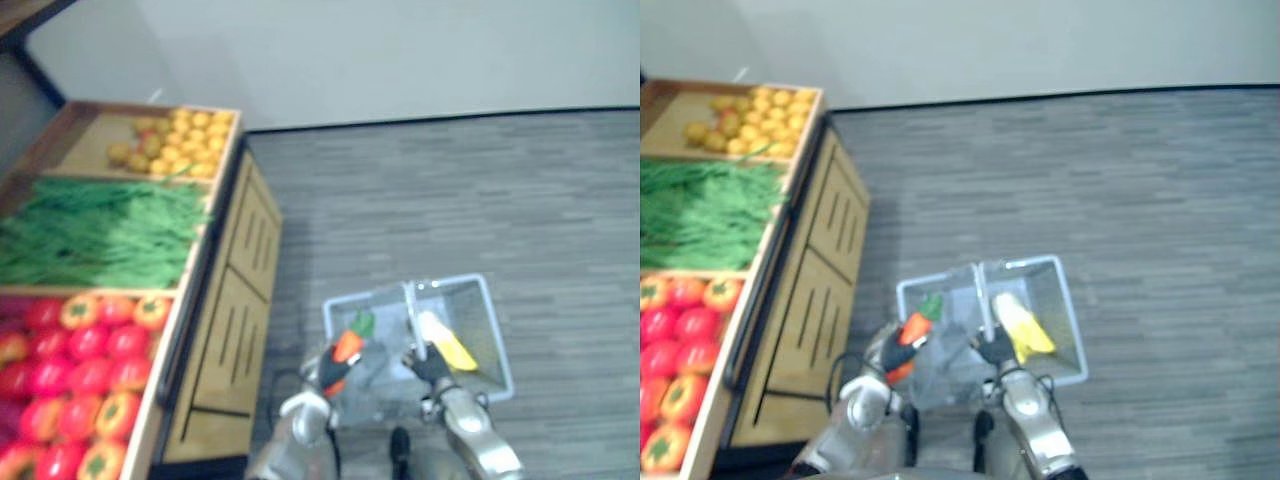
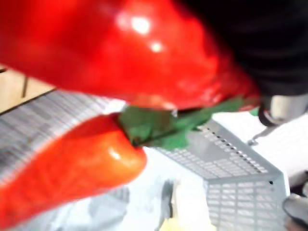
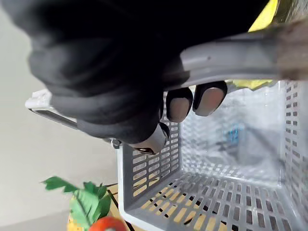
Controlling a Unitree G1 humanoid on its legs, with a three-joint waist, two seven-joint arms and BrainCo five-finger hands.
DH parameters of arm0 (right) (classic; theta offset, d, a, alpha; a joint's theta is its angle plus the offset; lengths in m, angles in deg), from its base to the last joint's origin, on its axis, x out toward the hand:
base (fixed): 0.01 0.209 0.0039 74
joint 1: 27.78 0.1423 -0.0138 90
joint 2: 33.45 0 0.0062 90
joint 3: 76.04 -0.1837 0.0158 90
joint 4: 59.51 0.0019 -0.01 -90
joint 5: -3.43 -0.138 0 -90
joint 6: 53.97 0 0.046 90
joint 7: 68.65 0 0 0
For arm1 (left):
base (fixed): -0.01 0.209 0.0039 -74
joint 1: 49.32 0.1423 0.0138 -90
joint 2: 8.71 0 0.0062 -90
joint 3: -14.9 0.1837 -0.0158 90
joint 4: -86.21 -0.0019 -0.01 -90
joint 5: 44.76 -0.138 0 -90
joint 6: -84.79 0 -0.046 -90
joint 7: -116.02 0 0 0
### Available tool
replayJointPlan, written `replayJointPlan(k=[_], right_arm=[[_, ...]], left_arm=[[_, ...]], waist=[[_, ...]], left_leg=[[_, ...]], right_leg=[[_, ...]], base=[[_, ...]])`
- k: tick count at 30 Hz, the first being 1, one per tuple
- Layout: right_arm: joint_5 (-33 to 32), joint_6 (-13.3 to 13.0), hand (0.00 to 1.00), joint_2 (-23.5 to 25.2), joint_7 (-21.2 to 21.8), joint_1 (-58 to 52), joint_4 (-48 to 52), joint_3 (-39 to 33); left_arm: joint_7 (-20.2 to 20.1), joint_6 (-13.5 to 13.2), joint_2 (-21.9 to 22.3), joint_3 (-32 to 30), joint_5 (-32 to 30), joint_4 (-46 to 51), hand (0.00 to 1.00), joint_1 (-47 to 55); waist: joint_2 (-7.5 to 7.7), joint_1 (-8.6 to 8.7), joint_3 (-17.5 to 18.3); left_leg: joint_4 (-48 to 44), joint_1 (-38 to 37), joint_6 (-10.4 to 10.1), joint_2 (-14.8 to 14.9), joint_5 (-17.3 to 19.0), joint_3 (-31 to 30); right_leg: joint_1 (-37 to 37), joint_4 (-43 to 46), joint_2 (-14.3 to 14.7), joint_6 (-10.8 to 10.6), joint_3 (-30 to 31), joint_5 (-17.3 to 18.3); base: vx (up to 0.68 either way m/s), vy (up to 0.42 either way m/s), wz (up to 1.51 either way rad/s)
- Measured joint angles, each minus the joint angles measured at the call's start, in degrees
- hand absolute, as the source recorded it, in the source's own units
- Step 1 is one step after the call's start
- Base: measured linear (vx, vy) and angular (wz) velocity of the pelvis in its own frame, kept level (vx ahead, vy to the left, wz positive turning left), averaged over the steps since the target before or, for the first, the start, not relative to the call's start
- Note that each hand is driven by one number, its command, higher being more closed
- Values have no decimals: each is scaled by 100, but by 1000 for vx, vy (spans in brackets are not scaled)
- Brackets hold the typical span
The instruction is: Pick vegetable in the basket
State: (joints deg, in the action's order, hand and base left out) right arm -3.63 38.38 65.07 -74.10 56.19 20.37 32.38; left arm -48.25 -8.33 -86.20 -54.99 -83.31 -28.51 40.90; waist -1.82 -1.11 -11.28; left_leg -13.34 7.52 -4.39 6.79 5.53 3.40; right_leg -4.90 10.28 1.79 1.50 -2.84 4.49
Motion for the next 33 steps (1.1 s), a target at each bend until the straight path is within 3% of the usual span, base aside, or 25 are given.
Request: replayJointPlan(k=[2,6,13,14,22,33], right_arm=[[-88,-3,100,6,120,4,371,46],[-343,-68,100,70,355,-11,663,310],[-777,-116,100,126,567,-233,749,508],[-834,-116,100,128,569,-271,749,509],[-913,-115,100,125,504,-445,766,527],[-798,-118,100,243,298,-541,314,-398]], left_arm=[[7,12,-1,130,-3,-335,100,-409],[10,117,-6,281,-3,-575,100,-619],[20,154,30,582,0,-1113,100,-928],[20,183,40,661,0,-1188,0,-974],[35,329,101,727,-38,-1634,0,-1216],[128,259,67,592,162,-1521,0,-1151]], waist=[[141,86,47],[140,134,48],[173,181,68],[183,201,74],[275,258,131],[295,286,174]], left_leg=[[559,-195,120,-165,-204,228],[973,-478,179,-332,-315,432],[1415,-586,218,-406,-455,376],[1479,-596,219,-410,-495,373],[1839,-675,260,-434,-668,377],[1863,-792,269,-496,-679,224]], right_leg=[[-88,-92,-180,-111,184,-38],[59,-426,-324,-278,424,-146],[121,-669,-380,-338,364,-189],[119,-686,-381,-341,340,-192],[119,-869,-381,-404,335,-267],[380,-1036,-438,-439,137,-291]], base=[[216,171,-29],[126,130,-27],[31,22,5],[-10,-8,12],[0,-1,1],[23,0,9]])
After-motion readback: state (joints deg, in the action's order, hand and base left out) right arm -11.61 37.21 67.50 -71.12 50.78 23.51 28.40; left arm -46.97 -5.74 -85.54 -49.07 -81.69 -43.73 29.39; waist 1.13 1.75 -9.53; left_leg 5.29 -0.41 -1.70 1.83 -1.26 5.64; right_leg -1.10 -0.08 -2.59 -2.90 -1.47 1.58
